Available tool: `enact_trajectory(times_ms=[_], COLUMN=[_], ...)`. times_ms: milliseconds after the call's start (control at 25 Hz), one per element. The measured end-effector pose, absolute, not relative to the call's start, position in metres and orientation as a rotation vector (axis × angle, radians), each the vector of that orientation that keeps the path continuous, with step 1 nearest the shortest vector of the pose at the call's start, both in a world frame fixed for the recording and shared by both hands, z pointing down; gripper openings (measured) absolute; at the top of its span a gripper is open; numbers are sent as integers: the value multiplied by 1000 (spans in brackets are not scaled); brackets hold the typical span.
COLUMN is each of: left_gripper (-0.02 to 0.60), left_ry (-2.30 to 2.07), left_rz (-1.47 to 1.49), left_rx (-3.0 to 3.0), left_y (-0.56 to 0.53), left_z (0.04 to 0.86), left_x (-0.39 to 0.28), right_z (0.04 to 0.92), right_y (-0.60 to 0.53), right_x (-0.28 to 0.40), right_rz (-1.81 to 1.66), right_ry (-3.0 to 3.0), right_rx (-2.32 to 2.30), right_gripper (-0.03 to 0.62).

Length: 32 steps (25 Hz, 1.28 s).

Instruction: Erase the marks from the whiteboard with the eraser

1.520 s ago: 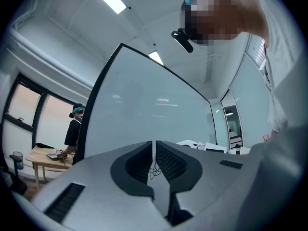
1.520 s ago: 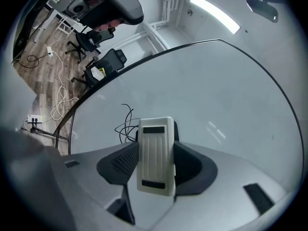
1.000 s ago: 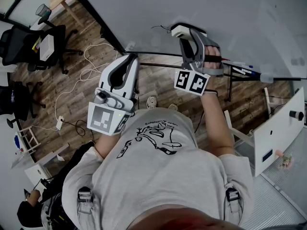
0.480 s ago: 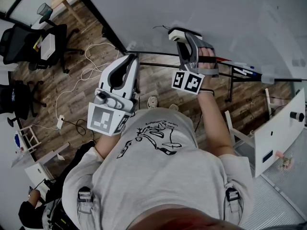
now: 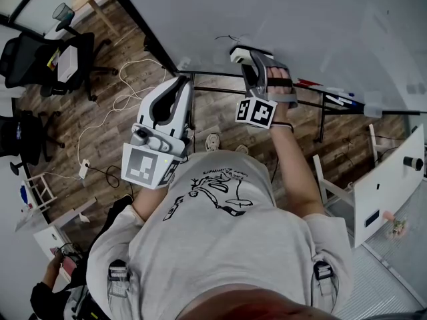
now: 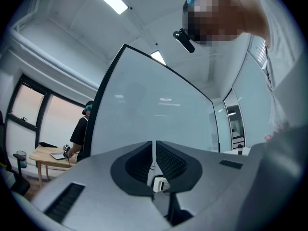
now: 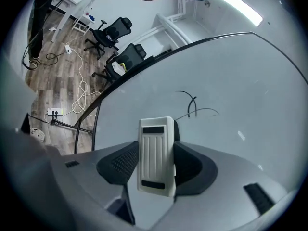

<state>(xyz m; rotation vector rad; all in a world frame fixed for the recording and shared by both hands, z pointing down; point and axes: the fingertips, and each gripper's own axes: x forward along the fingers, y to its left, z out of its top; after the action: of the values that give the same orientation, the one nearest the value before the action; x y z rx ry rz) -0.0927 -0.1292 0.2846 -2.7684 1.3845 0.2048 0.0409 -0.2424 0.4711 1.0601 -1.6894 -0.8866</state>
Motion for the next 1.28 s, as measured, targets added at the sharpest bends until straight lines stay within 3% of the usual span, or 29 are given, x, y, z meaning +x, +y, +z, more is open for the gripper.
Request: enact_trajectory(times_ms=[320, 920, 1280], left_gripper=[38, 38, 38], left_ry=[1390, 1377, 1385], left_rz=[205, 221, 223], left_rx=[-2769, -2776, -2769], left_y=[-129, -132, -132], left_z=[285, 285, 284], left_x=[-94, -93, -95], right_z=[466, 307, 275], right_y=[-230, -200, -220], right_x=[38, 46, 49], right_rz=[-822, -945, -983], right_ry=[-1740, -1821, -1811], right_rx=[1039, 1272, 1332], right_gripper=[238, 238, 238])
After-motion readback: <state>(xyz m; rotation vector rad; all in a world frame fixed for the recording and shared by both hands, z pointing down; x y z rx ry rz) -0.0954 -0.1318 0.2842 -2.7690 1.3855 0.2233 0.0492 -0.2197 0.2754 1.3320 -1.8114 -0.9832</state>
